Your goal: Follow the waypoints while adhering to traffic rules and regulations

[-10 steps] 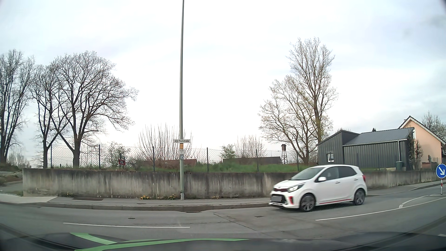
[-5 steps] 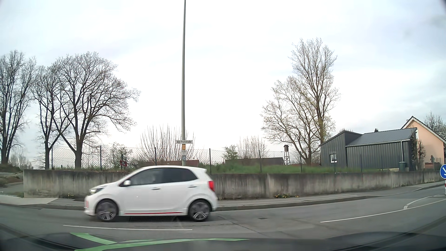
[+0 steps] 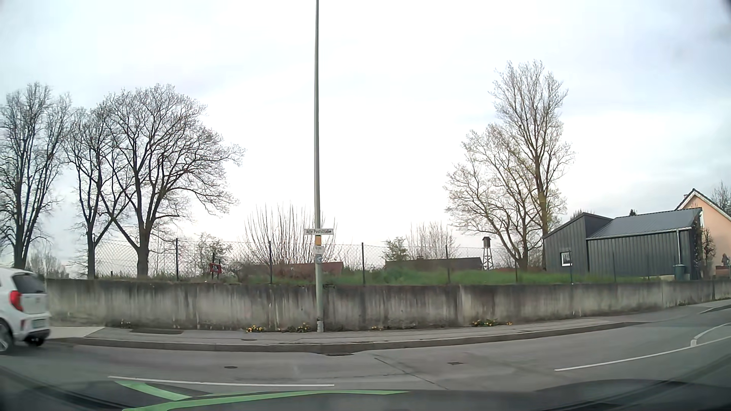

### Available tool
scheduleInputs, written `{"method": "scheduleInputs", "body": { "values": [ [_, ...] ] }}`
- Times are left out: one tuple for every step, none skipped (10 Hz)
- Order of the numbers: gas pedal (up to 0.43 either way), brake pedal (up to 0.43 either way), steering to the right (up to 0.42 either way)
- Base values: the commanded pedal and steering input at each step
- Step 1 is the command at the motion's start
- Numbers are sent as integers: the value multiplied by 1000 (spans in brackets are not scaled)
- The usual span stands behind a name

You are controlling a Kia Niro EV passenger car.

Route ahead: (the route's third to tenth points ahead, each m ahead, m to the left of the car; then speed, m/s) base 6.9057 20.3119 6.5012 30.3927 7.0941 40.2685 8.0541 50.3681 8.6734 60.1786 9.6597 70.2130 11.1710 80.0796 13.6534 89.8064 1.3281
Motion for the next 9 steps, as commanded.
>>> {"method": "scheduleInputs", "body": {
  "values": [
    [421, 0, -517],
    [421, 0, -557],
    [421, 0, -573],
    [421, 0, -574],
    [421, 0, -572],
    [421, 0, -575],
    [421, 0, -588],
    [421, 0, -622],
    [421, 0, -644]
  ]
}}
